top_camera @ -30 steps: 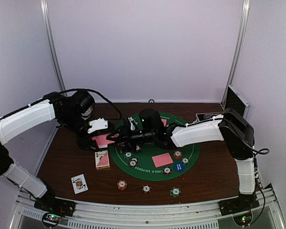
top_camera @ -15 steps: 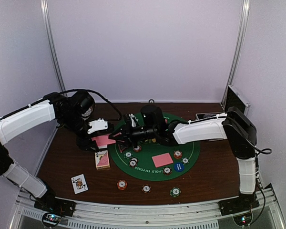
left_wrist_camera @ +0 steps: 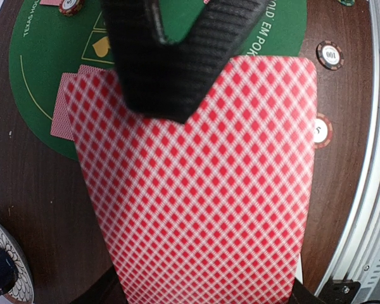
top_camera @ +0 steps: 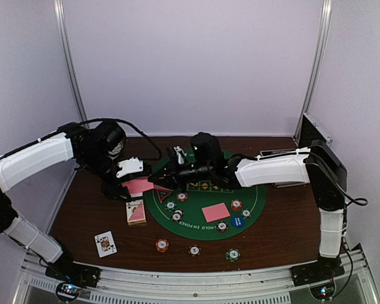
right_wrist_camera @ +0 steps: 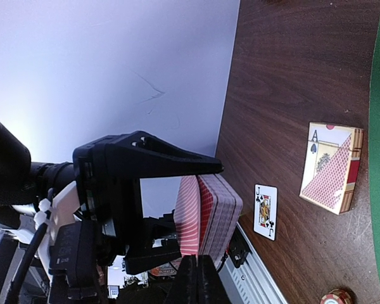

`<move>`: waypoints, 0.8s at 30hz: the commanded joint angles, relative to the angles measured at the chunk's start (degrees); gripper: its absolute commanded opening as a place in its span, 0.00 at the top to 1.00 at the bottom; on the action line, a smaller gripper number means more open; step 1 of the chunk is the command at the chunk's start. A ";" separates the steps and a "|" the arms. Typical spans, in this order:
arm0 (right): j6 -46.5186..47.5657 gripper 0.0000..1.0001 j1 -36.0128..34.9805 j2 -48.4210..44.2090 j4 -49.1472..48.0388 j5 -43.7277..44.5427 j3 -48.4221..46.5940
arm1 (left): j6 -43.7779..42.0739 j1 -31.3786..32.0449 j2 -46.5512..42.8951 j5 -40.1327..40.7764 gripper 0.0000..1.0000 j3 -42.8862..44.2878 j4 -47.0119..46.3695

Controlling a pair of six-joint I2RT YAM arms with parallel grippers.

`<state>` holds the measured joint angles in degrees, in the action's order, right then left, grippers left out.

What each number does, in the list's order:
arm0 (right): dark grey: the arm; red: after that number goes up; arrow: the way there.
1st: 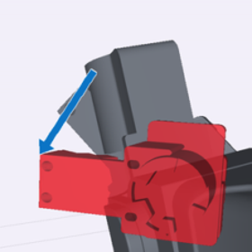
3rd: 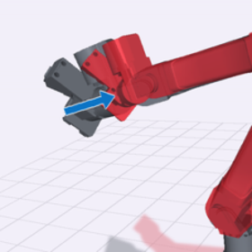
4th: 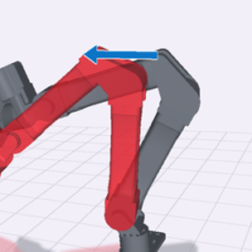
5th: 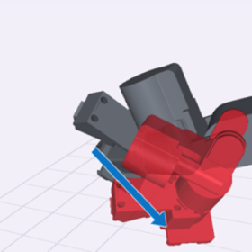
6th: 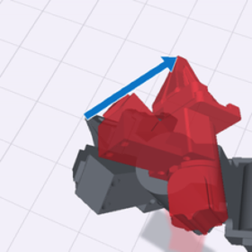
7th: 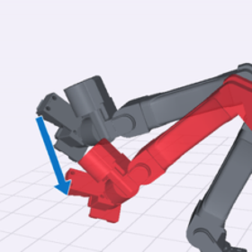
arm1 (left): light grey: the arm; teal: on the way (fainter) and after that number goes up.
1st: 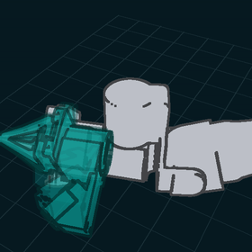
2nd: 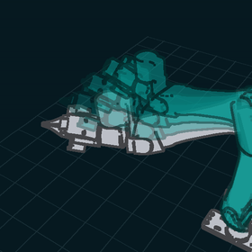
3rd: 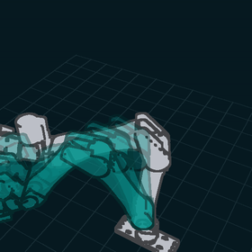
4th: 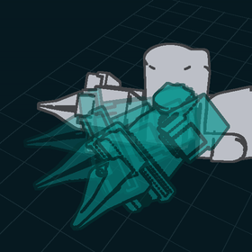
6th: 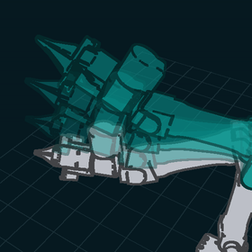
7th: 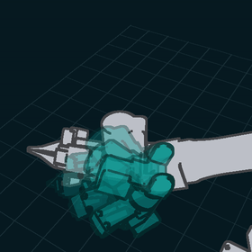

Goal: Distribute texas hold em gaming equipment

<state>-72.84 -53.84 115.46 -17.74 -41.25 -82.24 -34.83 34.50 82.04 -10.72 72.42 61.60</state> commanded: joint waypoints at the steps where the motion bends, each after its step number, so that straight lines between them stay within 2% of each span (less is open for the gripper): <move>1: 0.16 1.00 0.46 -2.17 -0.85 -1.49 0.53 | -0.04 -0.16 -1.12 -0.72 0.77 0.08 -1.38; 12: -2.94 1.00 3.84 -5.79 -4.19 -2.62 4.02 | -0.40 -0.14 -1.07 -0.09 0.77 0.09 -1.37; 16: -6.17 1.00 5.81 -6.91 -8.77 -3.28 6.56 | -0.28 -0.14 -1.09 -0.13 0.77 0.19 -1.40; 24: -3.02 1.00 10.38 -9.13 -3.49 -4.84 7.64 | -0.42 -0.14 -1.13 0.11 0.78 0.46 -1.37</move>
<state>-77.45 -45.52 109.51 -22.46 -44.38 -75.53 -34.85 34.50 82.04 -10.48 72.42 61.45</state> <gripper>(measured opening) 0.015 0.657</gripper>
